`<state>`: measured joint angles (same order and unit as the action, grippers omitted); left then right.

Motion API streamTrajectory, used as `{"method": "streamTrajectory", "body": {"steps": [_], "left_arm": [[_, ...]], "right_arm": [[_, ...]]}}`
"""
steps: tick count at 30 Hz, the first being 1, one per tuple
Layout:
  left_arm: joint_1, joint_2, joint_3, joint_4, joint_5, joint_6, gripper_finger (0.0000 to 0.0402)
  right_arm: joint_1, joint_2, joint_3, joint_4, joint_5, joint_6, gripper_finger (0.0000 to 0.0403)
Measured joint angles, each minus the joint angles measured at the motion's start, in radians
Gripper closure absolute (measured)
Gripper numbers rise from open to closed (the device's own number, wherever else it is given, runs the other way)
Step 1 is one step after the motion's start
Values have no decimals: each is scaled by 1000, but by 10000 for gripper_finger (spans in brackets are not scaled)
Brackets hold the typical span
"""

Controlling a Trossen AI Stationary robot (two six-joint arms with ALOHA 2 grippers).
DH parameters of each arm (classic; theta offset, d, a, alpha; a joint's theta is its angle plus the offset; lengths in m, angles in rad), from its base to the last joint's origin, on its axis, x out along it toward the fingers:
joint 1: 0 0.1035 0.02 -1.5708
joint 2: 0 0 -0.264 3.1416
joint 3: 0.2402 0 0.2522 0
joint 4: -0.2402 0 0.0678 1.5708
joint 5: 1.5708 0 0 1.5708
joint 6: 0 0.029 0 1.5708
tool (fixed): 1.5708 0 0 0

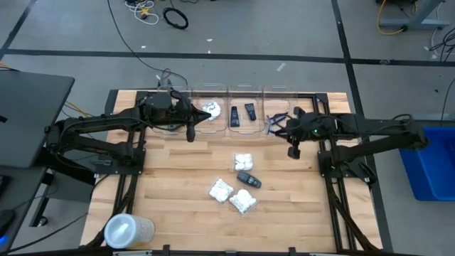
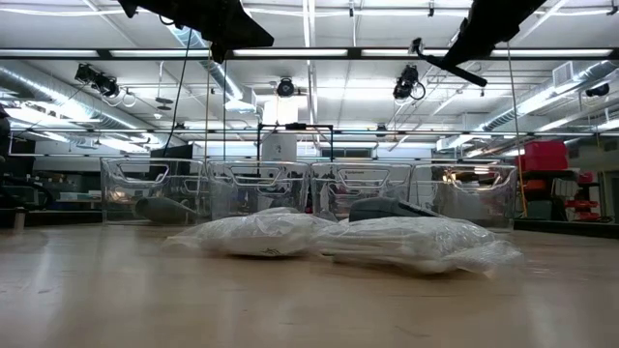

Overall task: Pick & Place Travel size toiletries
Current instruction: Put the blue razor into the right transparent bin

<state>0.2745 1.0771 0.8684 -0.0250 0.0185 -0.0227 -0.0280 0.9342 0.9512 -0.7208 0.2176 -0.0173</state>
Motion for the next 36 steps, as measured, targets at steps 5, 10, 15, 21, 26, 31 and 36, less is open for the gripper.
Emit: {"method": "streamTrajectory", "body": {"steps": [5, 10, 15, 21, 26, 31, 36], "left_arm": [[0, 0, 0, 0, 0, 0, 381], [0, 0, 0, 0, 0, 0, 381], [0, 0, 0, 0, 0, 0, 381], [0, 0, 0, 0, 0, 0, 381], [0, 0, 0, 0, 0, 0, 381], [0, 0, 0, 0, -4, -8, 381], [0, 0, 0, 0, -4, -10, 381]], "right_arm": [[-47, -6, 0, 0, 76, 36, 359], [-107, -4, 0, 0, 183, 36, 359], [-179, -4, 0, 0, 236, 36, 359], [-269, -4, 0, -1, 232, 36, 359], [-327, -4, 0, -1, 217, 36, 359], [-365, -3, 0, -1, 216, 28, 359], [-392, -3, 0, -1, 215, 38, 359]]}}
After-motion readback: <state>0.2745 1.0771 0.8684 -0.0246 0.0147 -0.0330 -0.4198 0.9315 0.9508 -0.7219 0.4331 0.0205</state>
